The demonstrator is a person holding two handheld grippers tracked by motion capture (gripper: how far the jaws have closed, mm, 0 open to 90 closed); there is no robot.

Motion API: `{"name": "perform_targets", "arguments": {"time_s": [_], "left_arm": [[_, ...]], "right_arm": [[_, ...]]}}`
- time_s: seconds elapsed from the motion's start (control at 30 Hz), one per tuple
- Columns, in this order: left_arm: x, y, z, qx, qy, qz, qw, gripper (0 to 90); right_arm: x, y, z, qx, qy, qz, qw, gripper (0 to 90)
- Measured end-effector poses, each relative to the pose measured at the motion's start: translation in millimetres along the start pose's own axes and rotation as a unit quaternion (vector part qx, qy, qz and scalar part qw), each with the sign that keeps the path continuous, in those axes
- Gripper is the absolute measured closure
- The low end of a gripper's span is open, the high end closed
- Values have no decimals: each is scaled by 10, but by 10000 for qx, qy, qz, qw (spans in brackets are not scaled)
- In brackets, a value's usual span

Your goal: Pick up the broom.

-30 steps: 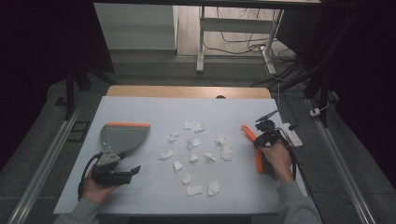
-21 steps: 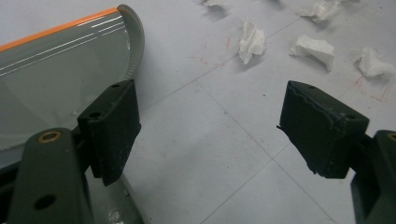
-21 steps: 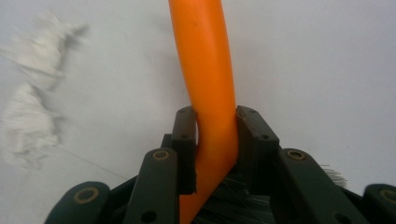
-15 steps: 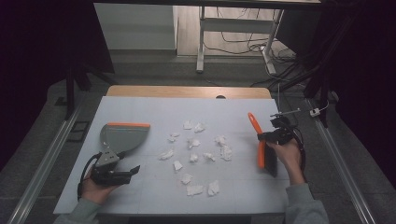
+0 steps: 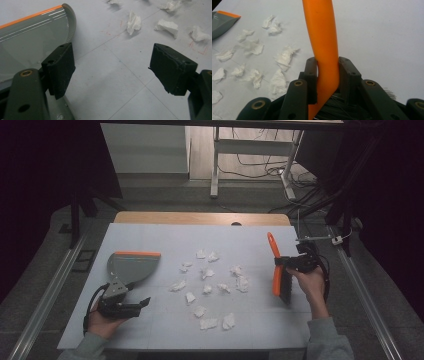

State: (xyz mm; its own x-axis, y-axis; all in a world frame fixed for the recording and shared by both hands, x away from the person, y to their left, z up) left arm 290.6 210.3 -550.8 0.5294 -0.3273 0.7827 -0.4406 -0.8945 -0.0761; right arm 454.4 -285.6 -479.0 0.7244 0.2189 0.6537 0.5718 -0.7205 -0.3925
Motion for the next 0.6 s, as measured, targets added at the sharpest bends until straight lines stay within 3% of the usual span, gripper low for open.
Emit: {"name": "perform_targets", "arguments": {"time_s": [0.13,0.23,0.4,0.5,0.6], "left_arm": [[15,15,3,-12,10,11,10000,208],[44,44,4,-31,39,37,10000,208],[106,108,21,-59,93,125,9999,208],[145,149,35,-86,121,155,9998,208],[206,205,49,-153,162,186,9996,208]], "right_arm": [[49,-120,1,62,118,-67,9999,703],[105,-224,-23,164,373,-169,9990,703],[188,-375,-55,621,830,-233,9943,704],[217,-451,-45,916,926,-212,9912,703],[241,-543,-2,961,974,-309,9901,703]]}}
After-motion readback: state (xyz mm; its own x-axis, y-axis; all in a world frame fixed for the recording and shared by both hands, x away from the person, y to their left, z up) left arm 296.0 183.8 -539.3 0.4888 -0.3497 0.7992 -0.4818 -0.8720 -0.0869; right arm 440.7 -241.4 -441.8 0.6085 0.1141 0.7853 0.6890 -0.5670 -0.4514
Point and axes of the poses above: each handheld gripper's, and its own axes: z roughly forward along the jaws, x roughly out of its top, y roughly to its right, the point moved 6 cm from there along z, roughly forward along the jaws, and after that the axes turned 11 degrees about x, right-handed, at the moved point
